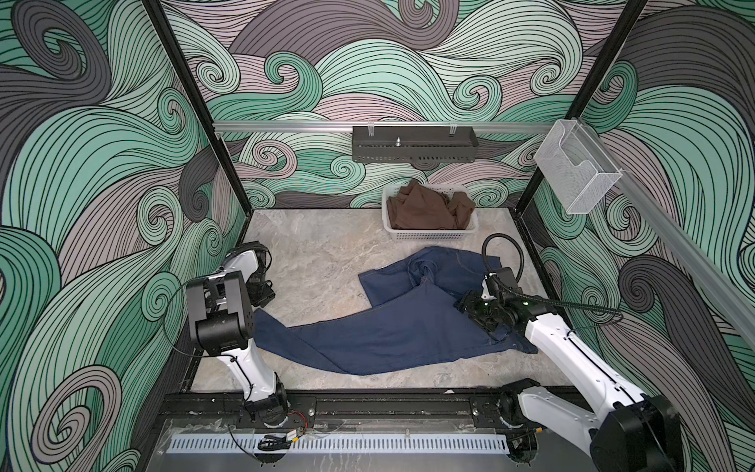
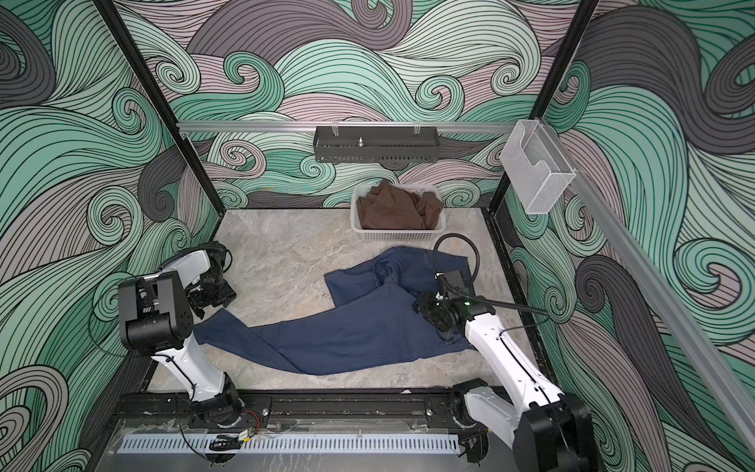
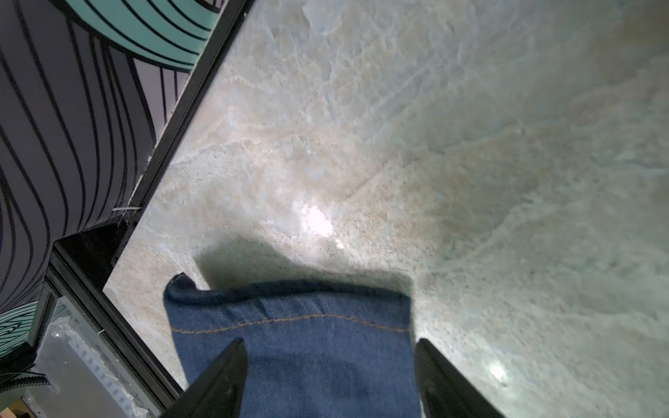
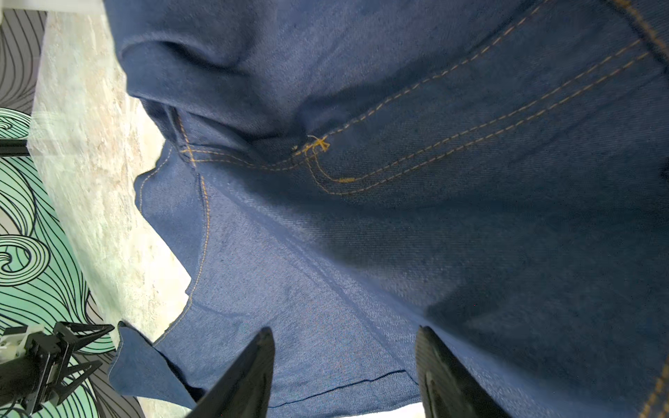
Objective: Fold and stack the trousers
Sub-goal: Flatten out the trousers at the center of the table.
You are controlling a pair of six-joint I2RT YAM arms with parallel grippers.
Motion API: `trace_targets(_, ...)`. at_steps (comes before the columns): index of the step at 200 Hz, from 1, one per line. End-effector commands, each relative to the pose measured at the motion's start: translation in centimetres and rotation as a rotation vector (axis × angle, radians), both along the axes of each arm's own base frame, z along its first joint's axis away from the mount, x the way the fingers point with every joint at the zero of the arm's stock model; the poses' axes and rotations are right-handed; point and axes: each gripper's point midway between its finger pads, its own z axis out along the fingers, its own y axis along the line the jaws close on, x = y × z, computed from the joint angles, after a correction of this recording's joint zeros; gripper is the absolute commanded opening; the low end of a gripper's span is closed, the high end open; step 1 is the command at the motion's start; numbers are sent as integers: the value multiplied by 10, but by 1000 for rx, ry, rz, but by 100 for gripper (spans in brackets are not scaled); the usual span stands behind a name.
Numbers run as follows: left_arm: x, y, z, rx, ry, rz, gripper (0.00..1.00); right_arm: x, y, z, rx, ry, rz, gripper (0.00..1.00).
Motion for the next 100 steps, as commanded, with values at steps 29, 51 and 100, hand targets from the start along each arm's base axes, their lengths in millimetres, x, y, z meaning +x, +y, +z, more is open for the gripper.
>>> trace_targets(29, -9, -3, -21, 26, 93, 5, 65, 1, 5, -9, 5, -1, 31, 63)
trace_targets(51, -7, -5, -25, 24, 101, -1, 56, 1, 4, -8, 4, -4, 32, 63)
trace_targets(100, 11, -4, -4, 31, 13, -12, 0, -1, 1, -4, -9, -9, 25, 62)
